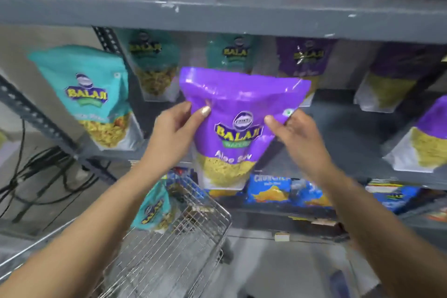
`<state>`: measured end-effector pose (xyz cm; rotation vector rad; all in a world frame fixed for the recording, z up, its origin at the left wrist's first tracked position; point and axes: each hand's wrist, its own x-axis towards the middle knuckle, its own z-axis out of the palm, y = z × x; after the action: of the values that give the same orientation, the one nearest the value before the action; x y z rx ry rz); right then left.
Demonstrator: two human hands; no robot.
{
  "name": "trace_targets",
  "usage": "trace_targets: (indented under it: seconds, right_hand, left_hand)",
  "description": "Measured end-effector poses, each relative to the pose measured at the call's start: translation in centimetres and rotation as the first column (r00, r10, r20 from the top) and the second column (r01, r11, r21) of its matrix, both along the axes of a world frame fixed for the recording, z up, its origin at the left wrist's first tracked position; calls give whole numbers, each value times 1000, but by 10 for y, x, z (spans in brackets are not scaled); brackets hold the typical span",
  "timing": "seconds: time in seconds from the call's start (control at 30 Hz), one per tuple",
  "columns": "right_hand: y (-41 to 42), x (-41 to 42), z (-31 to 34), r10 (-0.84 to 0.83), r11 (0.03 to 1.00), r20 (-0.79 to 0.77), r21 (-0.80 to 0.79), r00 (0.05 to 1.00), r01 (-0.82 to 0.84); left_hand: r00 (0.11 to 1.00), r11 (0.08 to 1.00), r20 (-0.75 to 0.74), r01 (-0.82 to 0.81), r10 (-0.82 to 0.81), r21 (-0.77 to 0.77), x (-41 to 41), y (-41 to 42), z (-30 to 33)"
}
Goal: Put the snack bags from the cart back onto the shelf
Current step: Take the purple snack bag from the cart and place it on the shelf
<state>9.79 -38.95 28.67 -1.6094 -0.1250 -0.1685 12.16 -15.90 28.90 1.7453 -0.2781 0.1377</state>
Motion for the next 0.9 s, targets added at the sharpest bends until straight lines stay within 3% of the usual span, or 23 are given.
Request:
trace_targets:
  seconds: [0.23,0.47,0.67,0.77,0.9]
  right_hand:
    - [-113,33,25,-202,978,20,-40,979,203]
    - [-189,73,5,-369,922,-86,-158,925,353]
    - [-215,109,-8,-414,898,-53,-184,909,399]
    - [-212,115,-9,-443,885,-23,-173,896,432]
    - [-200,97,-24,-627,771,84,-74,775,632]
  left_hand:
    - [997,993,-10,79,-80,-87,73,-128,-1]
    - [991,995,-124,-56,44,-87,114,-217,-26]
    - [977,986,-156,-156,145,-59,141,-246,-30]
    - [976,991,-188,-119,107,-58,144,-243,-34]
    - [985,996,-169,-57,44,-73,124,-209,-43]
